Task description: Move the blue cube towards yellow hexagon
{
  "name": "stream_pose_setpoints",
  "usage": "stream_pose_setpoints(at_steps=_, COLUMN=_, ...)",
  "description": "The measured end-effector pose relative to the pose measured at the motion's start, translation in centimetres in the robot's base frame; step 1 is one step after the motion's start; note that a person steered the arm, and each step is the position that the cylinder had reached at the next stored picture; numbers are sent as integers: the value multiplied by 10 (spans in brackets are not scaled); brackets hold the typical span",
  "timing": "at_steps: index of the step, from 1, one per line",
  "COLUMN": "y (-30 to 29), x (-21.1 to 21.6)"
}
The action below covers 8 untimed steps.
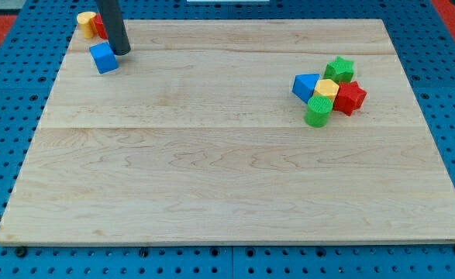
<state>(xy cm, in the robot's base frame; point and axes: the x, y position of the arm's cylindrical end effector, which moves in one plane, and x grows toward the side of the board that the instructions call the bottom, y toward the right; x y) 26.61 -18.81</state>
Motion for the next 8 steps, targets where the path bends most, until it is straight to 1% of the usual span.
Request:
stream_pose_setpoints(at_steps=1, y=-46, x=-12)
stream_pose_setpoints(at_steps=2, y=-8, x=42)
stream_pose_setpoints(at_steps=3, y=105, x=78)
stream_pose_setpoints(at_steps=4, y=146, x=90)
stream_pose_setpoints(at_steps=5, y=122, x=100)
stream_pose_setpoints(at_steps=6, y=167, x=128)
stream_pose_setpoints(at_steps=7, y=264, x=128)
stream_pose_setpoints(at_steps=8, y=232, x=128)
